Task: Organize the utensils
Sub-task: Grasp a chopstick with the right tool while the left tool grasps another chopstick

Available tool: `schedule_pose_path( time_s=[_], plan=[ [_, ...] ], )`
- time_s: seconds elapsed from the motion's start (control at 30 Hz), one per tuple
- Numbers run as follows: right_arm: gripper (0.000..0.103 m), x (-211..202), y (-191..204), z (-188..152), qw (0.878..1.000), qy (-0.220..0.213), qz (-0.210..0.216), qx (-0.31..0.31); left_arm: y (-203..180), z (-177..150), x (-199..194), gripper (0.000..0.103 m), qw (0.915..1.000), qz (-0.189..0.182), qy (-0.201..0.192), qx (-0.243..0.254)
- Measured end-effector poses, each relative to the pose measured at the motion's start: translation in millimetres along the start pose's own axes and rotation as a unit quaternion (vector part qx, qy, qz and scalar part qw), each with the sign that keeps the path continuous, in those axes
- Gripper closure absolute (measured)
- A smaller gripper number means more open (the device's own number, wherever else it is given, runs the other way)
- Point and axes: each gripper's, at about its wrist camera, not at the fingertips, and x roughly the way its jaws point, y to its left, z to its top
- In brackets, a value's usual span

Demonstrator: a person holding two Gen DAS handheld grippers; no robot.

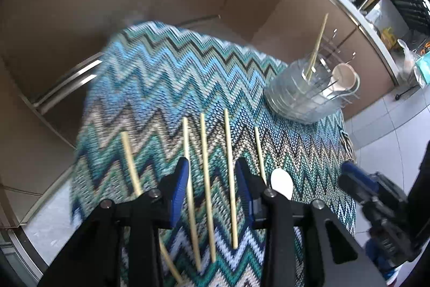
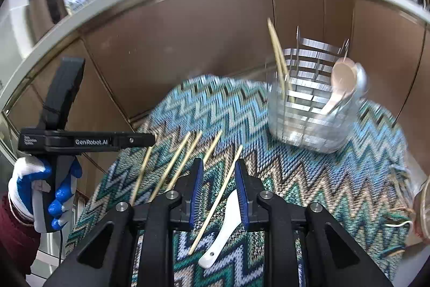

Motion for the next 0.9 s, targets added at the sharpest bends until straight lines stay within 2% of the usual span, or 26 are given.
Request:
schedule_pose_path(
  time_s=[0.2,0.43,0.67,0.9],
  plan=[
    [0.08,54,-11,4,0.998,0.061,-0.004,0.004,-6,21,43,0.075,0.9988,-0.001,0.048,0.008],
    [0.08,106,-17,11,0.993,0.116,-0.011,0.0,-3,35,69,0.078,0.9968,0.013,0.078,0.009],
    [0.084,135,-26,19,0.988,0.156,-0.011,0.008,-2,41,92,0.082,0.9936,0.027,0.109,0.01],
    [0.089,149,-28,23,0.985,0.171,-0.013,0.011,-4,43,100,0.087,0.9934,0.031,0.11,0.012]
  ],
)
